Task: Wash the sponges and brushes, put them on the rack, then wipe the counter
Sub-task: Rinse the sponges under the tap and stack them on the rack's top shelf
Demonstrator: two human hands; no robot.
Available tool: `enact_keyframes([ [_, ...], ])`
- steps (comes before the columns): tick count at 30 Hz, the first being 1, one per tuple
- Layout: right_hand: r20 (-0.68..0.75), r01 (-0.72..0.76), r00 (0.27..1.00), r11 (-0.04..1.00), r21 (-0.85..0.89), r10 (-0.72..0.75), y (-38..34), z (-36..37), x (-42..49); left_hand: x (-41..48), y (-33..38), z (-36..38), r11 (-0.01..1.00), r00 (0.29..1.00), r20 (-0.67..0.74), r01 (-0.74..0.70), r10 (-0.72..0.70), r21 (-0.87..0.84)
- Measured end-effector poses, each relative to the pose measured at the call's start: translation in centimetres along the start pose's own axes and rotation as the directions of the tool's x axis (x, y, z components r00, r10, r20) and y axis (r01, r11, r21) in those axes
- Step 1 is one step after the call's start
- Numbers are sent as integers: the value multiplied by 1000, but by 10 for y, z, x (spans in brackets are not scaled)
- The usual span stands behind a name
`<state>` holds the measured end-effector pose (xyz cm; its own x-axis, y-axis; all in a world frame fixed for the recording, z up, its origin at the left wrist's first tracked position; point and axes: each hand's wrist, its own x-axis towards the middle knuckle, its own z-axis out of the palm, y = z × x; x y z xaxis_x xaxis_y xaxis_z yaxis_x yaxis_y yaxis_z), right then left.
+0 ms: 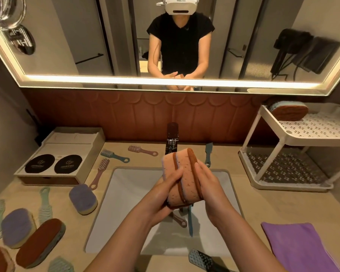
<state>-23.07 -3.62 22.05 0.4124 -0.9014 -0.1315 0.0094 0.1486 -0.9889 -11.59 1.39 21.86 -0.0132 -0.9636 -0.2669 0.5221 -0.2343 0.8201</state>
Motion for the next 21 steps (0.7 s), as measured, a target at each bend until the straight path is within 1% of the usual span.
enact_keyframes([
  [2,-5,39,999,994,-99,-39,-3,-8,3,-3,8,-3,985,1000,-23,-8,12,174],
  [3,-28,55,998,983,-174,-60,-5,-13,6,-3,14,-6,956,999,-32,-12,22,293],
  [5,-64,89,992,957,-275,-111,-12,-21,10,-4,27,-11,843,999,-22,-9,25,539],
  [7,-39,162,982,923,-349,-186,-22,-25,16,-1,38,-15,708,1000,16,-11,0,706],
  [9,77,232,972,858,-458,-222,-30,-25,23,2,49,-14,603,996,77,-33,-47,797],
  [10,163,248,968,837,-488,-192,-32,-24,25,4,54,-13,558,990,106,-40,-87,829],
  [12,326,238,942,852,-467,-85,-34,-21,27,8,64,-11,490,972,150,-43,-182,871],
  [13,378,230,924,873,-431,-57,-35,-20,28,10,68,-10,471,964,158,-39,-215,881],
  [14,395,229,917,890,-395,-60,-34,-19,29,12,71,-9,458,961,150,-29,-232,889],
  [16,364,264,923,895,-359,-126,-32,-19,30,13,71,-8,452,971,110,-3,-212,892],
  [17,335,287,927,892,-350,-167,-31,-19,32,14,70,-8,466,982,81,9,-173,884],
  [18,303,308,931,886,-346,-205,-29,-19,32,13,68,-8,508,991,49,21,-123,861],
  [19,269,324,933,883,-340,-239,-29,-20,32,13,65,-8,578,998,9,29,-64,816],
  [21,161,300,951,911,-284,-263,-29,-22,33,12,58,-11,779,996,-81,16,44,627],
])
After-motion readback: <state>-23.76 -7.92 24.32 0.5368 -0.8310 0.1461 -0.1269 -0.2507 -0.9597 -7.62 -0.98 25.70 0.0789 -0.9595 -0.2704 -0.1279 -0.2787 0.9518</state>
